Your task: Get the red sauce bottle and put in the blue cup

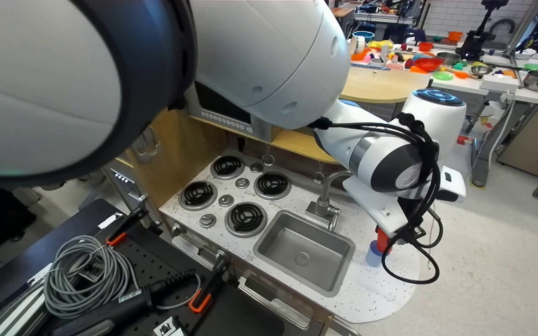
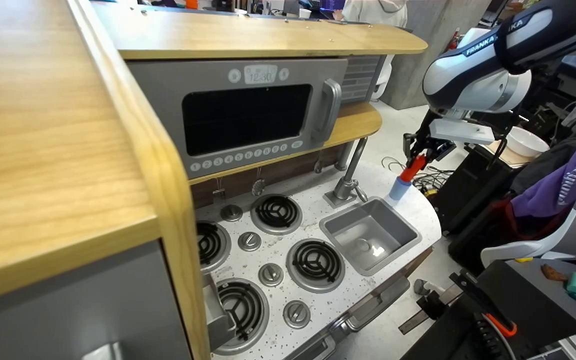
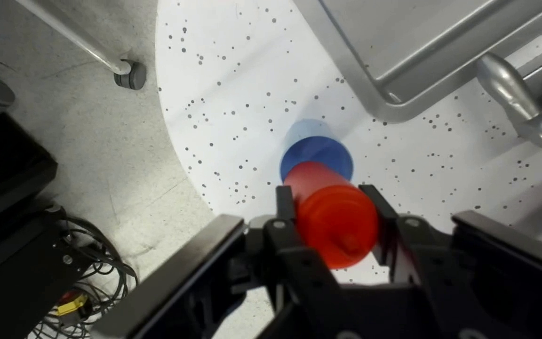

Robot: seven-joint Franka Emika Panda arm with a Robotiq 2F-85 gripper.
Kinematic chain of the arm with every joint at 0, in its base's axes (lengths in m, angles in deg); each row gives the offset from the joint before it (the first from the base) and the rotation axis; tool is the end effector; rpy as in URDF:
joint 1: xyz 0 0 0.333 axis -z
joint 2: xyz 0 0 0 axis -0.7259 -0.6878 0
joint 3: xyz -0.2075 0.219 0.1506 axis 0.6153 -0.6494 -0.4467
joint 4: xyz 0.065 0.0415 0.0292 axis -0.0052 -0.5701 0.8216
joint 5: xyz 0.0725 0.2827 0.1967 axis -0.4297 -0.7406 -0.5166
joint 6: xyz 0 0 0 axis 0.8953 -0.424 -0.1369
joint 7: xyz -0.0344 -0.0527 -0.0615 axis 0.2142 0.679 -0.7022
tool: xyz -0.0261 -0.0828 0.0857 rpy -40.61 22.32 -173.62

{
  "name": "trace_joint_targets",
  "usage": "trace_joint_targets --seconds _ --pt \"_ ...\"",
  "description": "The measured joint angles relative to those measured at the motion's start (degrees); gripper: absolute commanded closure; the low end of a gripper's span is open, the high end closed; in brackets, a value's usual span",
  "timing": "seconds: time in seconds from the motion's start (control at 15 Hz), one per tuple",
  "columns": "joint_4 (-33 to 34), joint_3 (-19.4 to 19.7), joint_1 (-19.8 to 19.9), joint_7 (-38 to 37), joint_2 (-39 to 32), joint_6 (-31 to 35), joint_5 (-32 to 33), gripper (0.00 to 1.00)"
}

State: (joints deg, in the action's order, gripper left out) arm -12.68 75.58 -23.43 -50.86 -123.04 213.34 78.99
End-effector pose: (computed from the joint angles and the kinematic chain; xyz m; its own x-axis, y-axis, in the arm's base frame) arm 0.6275 -0.3579 0.1308 0.8243 -0.5650 0.0356 -0.5658 -0.8203 0.0838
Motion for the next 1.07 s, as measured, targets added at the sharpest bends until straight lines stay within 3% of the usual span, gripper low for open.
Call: trace_joint_targets --seconds 0.07,0.2,0.47,0.87,1.07 --pt "0.54 0.06 0.00 -0.21 -0.38 -0.30 0.00 0.37" --pt "1.37 0.08 -0.01 -0.82 -1.10 -0.77 0.00 0.31" --pt "2.17 0.08 -0.04 -1.45 -1.79 -1.00 0.00 0.02" --pt "2.40 0.06 0.06 -0.86 -1.25 -2.82 0.00 0.00" --pt "0.63 -0.07 0.31 3.83 0.55 -5.37 0.25 0.00"
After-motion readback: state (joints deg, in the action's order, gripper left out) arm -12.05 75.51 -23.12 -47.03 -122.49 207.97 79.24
